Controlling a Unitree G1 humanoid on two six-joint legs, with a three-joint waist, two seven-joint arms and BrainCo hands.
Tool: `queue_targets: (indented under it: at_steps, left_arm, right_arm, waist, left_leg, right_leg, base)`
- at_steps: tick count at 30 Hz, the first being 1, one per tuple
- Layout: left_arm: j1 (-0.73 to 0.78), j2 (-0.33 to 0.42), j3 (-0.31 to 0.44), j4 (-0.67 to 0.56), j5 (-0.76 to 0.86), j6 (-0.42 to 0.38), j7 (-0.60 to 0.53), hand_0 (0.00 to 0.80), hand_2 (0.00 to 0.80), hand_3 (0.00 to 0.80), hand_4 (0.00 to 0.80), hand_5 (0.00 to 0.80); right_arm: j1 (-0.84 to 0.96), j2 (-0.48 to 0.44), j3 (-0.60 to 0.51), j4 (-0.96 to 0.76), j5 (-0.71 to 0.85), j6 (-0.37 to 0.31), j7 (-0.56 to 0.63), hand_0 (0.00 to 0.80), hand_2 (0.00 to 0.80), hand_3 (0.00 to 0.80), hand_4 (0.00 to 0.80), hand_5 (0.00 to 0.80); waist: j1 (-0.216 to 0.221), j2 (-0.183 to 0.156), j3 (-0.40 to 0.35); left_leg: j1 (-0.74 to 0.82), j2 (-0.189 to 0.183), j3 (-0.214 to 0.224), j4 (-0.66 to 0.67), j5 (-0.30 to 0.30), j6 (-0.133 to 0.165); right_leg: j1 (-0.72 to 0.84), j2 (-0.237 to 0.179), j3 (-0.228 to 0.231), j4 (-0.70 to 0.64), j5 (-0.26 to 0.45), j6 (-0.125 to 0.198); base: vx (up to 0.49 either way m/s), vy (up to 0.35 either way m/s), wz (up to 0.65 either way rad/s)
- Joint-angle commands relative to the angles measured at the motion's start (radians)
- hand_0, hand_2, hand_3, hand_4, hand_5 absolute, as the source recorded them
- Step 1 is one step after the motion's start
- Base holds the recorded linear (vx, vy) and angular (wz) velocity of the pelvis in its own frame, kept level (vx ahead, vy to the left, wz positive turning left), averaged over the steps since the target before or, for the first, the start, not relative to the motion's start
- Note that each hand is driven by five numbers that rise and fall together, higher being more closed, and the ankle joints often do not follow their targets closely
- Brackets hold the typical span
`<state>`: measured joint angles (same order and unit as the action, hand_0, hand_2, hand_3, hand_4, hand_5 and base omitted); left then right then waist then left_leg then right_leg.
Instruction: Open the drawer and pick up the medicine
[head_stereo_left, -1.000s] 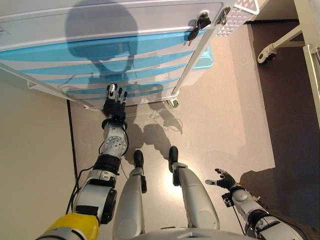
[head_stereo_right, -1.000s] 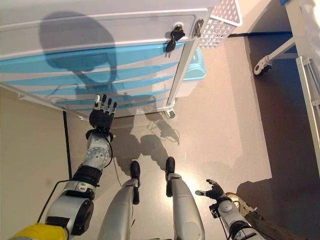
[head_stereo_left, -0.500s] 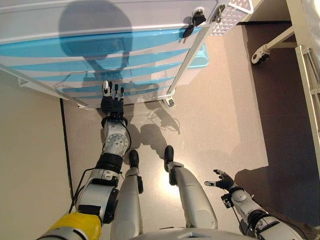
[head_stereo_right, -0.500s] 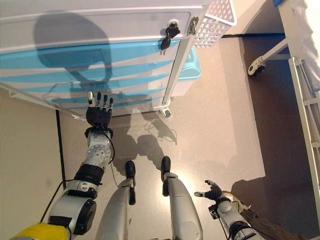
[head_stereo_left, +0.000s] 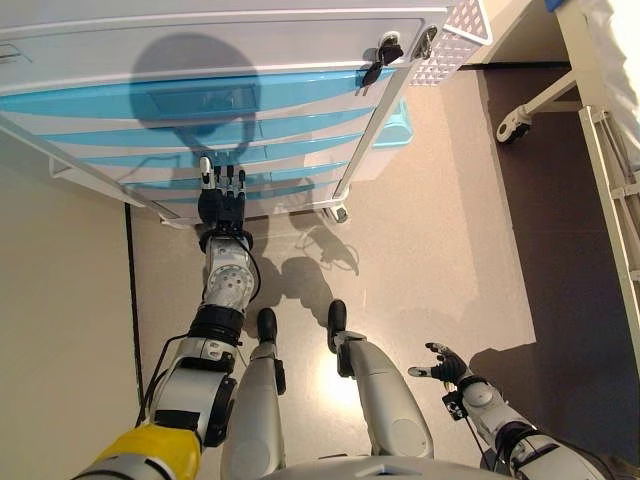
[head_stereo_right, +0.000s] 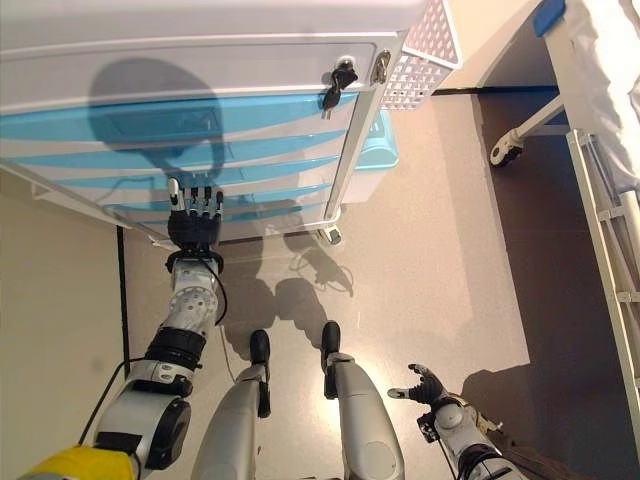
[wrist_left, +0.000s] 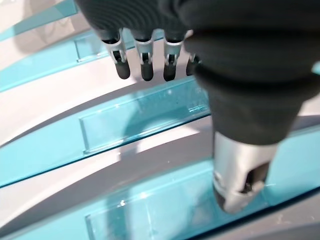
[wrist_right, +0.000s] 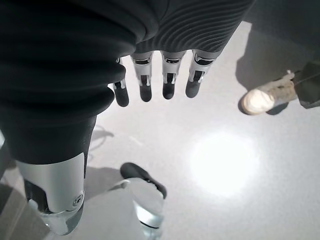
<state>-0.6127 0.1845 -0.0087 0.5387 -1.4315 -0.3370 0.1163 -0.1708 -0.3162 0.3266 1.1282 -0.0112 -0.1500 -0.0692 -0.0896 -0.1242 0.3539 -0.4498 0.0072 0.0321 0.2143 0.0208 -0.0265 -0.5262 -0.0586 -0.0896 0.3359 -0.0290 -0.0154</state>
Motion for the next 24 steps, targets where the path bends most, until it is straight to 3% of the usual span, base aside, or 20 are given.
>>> queue_targets:
  at_steps: [1,16,18,21,22,24]
  left_arm:
    - [-0.171,0.108,0.002,-0.153,0.098,-0.063,-0.137,0.0,0.0,0.0,0.0,0.0]
    - [-0.174,0.117,0.003,-0.146,0.11,-0.043,-0.153,0.0,0.0,0.0,0.0,0.0]
    - [-0.166,0.119,0.01,-0.147,0.121,-0.046,-0.143,0.358,0.358,0.358,0.358,0.358]
    - [-0.166,0.113,0.014,-0.145,0.125,-0.05,-0.134,0.668,0.668,0.668,0.668,0.668]
    - [-0.16,0.107,0.019,-0.141,0.129,-0.052,-0.125,0.7,0.7,0.7,0.7,0.7]
    - [-0.157,0.105,0.022,-0.14,0.129,-0.053,-0.122,0.649,0.649,0.649,0.649,0.649]
  right_arm:
    - [0.087,-0.05,0.031,0.024,-0.036,0.017,0.006,0.0,0.0,0.0,0.0,0.0]
    - [0.085,-0.052,0.027,0.049,-0.064,0.032,0.02,0.0,0.0,0.0,0.0,0.0]
    - [0.08,-0.049,0.027,0.049,-0.063,0.033,0.02,0.0,0.0,0.0,0.0,0.0]
    - [0.078,-0.047,0.029,0.05,-0.063,0.032,0.02,0.0,0.0,0.0,0.0,0.0]
    - [0.073,-0.045,0.03,0.049,-0.066,0.033,0.018,0.0,0.0,0.0,0.0,0.0]
    - [0.071,-0.044,0.031,0.05,-0.066,0.033,0.018,0.0,0.0,0.0,0.0,0.0]
  waist:
    - [0.016,0.023,-0.078]
    - [0.009,0.044,-0.098]
    - [0.008,0.045,-0.099]
    - [0.008,0.045,-0.099]
    - [0.009,0.045,-0.099]
    - [0.009,0.045,-0.099]
  left_leg:
    - [-0.008,-0.051,0.01,0.034,-0.048,0.041]
    - [0.062,-0.062,0.027,0.006,-0.054,0.046]
    - [0.06,-0.062,0.031,0.007,-0.055,0.048]
    - [0.056,-0.062,0.032,0.01,-0.055,0.048]
    - [0.053,-0.06,0.033,0.013,-0.056,0.049]
    - [0.049,-0.059,0.035,0.018,-0.057,0.05]
  right_leg:
    - [0.054,-0.003,0.013,-0.044,0.055,0.061]
    - [0.105,-0.009,0.04,-0.049,0.05,0.067]
    - [0.102,-0.008,0.044,-0.048,0.05,0.067]
    - [0.097,-0.007,0.046,-0.045,0.049,0.067]
    - [0.094,-0.007,0.047,-0.043,0.049,0.066]
    - [0.091,-0.006,0.048,-0.043,0.049,0.065]
  base:
    - [0.007,0.009,-0.04]
    - [0.011,0.023,-0.05]
    - [-0.008,0.03,-0.06]
    - [-0.013,0.017,-0.09]
    - [0.0,0.0,0.0]
    - [0.0,0.0,0.0]
